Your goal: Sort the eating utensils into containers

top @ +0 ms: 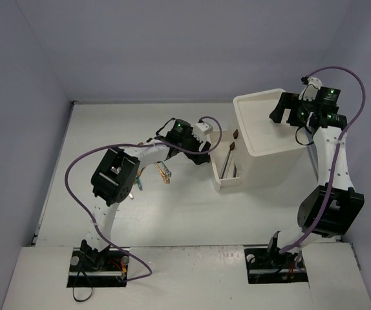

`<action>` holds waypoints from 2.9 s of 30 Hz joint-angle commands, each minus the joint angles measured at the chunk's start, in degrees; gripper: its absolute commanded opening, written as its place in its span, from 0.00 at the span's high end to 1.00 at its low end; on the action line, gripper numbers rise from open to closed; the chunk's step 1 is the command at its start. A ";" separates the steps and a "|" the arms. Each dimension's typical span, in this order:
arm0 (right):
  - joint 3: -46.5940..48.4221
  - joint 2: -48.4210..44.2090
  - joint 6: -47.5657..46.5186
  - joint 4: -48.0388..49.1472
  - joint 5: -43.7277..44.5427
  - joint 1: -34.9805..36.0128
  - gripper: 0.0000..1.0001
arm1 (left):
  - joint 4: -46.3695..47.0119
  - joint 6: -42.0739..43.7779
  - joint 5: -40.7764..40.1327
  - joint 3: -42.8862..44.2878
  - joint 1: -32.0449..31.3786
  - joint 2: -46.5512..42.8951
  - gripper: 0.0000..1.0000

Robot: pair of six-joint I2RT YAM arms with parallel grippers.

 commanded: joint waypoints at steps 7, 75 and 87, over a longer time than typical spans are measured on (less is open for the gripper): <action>-4.11 -1.92 5.56 3.28 -2.11 4.20 0.09 | 10.88 -4.90 -0.28 8.38 -5.53 2.73 0.31; -8.57 -7.93 9.60 7.32 1.67 4.73 0.05 | 50.24 -77.13 9.30 0.36 -0.92 3.84 0.34; -8.68 -7.72 9.60 7.49 1.67 4.84 0.05 | 53.13 -79.39 9.18 0.45 -2.48 6.17 0.34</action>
